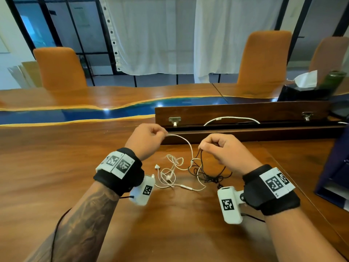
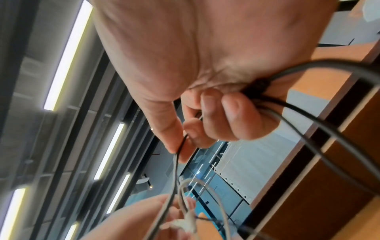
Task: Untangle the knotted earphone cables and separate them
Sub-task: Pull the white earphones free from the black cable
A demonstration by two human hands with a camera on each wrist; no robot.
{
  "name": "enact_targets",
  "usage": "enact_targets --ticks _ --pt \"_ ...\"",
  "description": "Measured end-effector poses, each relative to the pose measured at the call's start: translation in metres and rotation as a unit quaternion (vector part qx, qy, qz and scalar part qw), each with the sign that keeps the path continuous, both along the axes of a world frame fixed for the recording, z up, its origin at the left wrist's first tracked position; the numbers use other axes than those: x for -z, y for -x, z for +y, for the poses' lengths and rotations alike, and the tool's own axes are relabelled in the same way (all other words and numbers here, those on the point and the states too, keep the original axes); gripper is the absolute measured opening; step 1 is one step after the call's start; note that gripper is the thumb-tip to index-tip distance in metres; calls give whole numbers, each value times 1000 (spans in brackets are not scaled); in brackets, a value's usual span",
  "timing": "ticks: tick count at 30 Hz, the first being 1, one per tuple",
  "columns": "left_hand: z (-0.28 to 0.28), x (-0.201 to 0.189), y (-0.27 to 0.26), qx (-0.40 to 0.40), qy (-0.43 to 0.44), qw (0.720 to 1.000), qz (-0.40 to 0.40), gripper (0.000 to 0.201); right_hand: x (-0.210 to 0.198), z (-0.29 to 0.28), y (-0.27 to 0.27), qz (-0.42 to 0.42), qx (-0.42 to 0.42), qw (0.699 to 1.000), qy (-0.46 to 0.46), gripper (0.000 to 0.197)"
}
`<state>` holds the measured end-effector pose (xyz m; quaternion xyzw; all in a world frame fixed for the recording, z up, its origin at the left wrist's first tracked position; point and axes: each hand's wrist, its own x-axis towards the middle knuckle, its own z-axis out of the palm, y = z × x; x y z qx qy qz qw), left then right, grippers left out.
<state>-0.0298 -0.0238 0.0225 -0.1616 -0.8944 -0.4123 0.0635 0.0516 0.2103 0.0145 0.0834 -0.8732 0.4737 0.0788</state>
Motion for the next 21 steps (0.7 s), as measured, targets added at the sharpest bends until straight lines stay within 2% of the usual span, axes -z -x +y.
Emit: enact_targets --ticks 1,3,5,7,11,14,18,21 --pt "0 3 -4 3 37 999 7 24 -3 -2 -1 4 -9 1000 10 15" --pt "7 7 -12 66 38 997 28 41 -6 -6 0 13 -25 999 21 15" --pt "16 5 -22 164 -7 986 9 41 -8 -10 1 24 -34 999 25 15" --pt "23 7 -26 223 -17 975 -5 38 -9 -13 3 37 -33 999 19 14" --pt "27 9 -31 191 3 980 56 28 -8 -13 6 66 -9 998 11 12" --pt "28 8 -34 134 52 986 84 44 -8 -14 7 73 8 997 20 11" --pt "32 6 -29 117 147 982 20 52 -12 -16 4 91 13 995 35 12" --pt "35 11 -22 149 160 975 -48 53 -16 -17 0 107 6 993 50 12"
